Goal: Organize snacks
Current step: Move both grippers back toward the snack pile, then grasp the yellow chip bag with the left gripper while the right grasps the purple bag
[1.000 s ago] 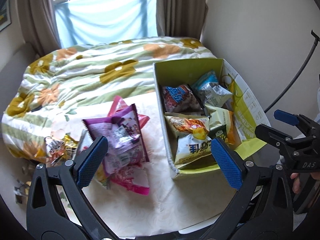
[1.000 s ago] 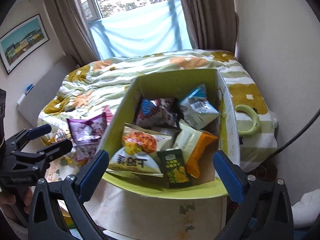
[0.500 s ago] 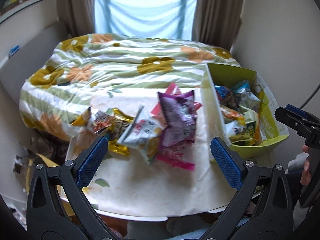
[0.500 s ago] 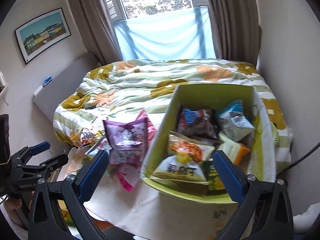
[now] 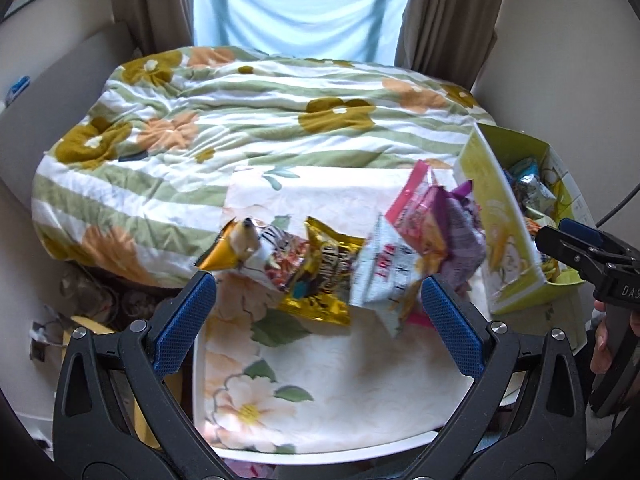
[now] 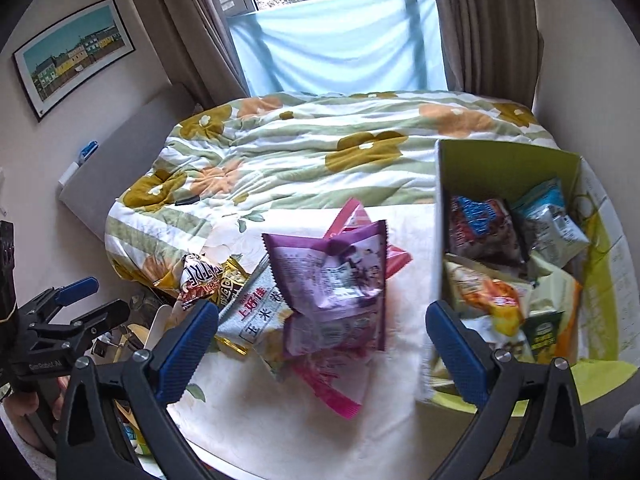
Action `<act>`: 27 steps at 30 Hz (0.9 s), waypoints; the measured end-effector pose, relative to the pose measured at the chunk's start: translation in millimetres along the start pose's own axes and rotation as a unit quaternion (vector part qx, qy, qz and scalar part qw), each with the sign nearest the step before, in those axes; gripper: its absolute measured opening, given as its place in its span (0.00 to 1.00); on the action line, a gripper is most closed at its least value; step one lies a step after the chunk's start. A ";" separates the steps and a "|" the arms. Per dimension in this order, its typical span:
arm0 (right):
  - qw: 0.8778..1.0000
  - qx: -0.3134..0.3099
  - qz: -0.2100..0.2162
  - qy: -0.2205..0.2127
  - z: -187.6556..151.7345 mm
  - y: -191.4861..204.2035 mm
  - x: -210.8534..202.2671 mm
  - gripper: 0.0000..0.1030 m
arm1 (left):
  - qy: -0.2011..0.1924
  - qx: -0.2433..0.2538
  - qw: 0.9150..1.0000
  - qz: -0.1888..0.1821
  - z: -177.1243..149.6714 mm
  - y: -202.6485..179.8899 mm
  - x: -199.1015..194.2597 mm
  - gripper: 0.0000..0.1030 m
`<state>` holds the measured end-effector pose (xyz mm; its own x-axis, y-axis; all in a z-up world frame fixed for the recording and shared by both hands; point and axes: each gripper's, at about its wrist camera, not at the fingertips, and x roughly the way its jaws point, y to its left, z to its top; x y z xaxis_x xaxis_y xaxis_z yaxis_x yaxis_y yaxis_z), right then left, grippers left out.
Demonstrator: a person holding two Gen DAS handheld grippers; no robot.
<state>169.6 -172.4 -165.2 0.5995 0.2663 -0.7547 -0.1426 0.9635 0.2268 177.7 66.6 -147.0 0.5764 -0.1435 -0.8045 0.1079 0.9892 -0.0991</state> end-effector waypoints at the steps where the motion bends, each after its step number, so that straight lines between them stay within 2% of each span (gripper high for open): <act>1: 1.000 0.003 -0.005 0.003 0.7 3.8 6.8 1.00 | 0.004 -0.001 1.000 -0.003 1.7 6.9 4.5 0.99; 6: 0.999 0.021 -0.040 0.021 1.3 18.4 43.9 1.00 | 0.038 0.004 0.999 -0.018 17.6 46.6 44.1 0.99; 12: 0.995 0.049 -0.085 0.035 -0.4 22.1 80.2 1.00 | 0.078 0.022 0.996 -0.037 31.4 73.0 103.2 0.99; 20: 0.987 0.093 -0.128 0.037 -4.8 15.4 103.9 1.00 | 0.143 0.045 0.987 -0.062 31.9 86.3 176.7 0.99; 25: 0.985 0.096 -0.138 0.044 -3.7 15.0 113.6 1.00 | 0.173 0.055 0.981 -0.073 22.8 86.6 203.6 0.99; 27: 0.984 0.094 -0.143 0.047 -3.4 15.0 116.3 1.00 | 0.181 0.053 0.978 -0.085 19.8 85.6 209.3 0.95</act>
<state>234.6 -126.8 -251.6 0.5167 -0.0050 -0.8562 0.1755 0.9794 0.1002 323.6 120.7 -312.2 0.2193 -0.2676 -0.9382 0.2713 0.9404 -0.2048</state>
